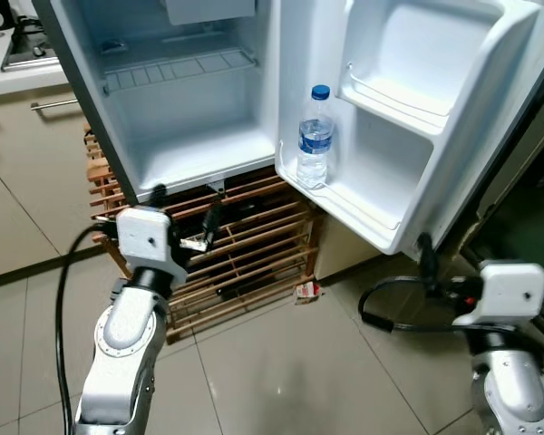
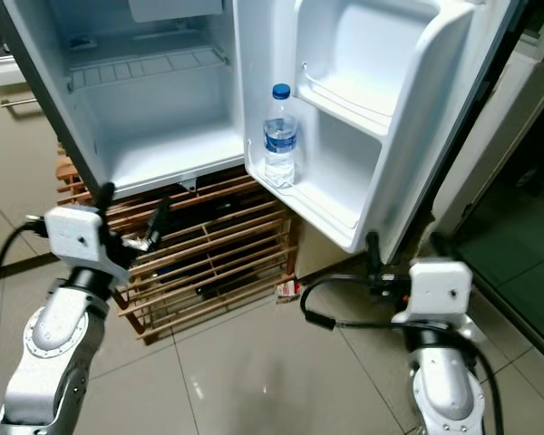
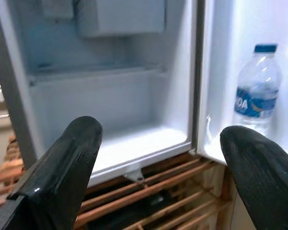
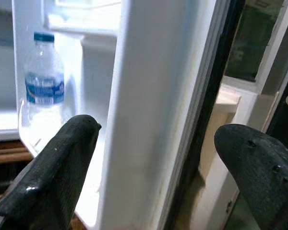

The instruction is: Restocking fridge

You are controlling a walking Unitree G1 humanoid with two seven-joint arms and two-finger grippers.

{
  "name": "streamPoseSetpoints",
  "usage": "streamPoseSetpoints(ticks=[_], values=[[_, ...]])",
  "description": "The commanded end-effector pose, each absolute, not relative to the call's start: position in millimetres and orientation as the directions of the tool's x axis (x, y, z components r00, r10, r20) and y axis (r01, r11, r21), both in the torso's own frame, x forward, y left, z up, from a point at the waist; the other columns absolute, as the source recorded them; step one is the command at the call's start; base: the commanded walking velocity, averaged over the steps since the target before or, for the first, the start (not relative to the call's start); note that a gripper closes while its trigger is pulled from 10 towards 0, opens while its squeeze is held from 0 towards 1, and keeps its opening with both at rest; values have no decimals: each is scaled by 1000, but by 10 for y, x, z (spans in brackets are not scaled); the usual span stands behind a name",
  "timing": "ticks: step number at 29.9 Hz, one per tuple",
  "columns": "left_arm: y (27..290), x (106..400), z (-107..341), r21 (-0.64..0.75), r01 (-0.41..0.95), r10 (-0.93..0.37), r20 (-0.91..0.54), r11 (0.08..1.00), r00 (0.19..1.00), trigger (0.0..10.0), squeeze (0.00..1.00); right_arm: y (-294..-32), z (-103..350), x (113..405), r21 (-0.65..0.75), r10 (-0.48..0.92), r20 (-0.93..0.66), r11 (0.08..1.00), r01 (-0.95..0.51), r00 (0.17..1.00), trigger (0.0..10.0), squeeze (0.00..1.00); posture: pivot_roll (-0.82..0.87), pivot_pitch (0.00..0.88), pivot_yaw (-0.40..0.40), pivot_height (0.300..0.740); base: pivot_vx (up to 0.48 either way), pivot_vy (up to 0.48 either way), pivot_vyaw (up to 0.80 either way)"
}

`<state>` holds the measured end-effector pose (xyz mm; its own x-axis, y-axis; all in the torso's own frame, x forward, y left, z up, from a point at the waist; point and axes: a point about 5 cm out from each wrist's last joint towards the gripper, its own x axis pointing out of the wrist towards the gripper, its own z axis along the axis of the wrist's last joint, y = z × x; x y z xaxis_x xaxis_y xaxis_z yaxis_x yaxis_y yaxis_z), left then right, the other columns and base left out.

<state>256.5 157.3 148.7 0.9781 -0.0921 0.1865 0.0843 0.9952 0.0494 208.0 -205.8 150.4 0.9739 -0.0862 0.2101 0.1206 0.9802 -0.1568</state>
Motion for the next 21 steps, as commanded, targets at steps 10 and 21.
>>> streamPoseSetpoints(ticks=[10, 21], values=[[1460, 2562, 1568, 31, 95, -99, 192, 995, 976, 10000, 0, -2034, 1527, 2289, -125, -74, 206, 987, 101, 976, 10000, 0, -151, 0, 0, 740, 0, -432, 407], [1410, 2589, 1594, 15, 118, -118, 198, 993, 973, 10000, 0, -1986, 1468, 2298, -120, -48, 186, 990, 72, 981, 10000, 0, -151, 0, 3, 740, 0, -425, 800]])
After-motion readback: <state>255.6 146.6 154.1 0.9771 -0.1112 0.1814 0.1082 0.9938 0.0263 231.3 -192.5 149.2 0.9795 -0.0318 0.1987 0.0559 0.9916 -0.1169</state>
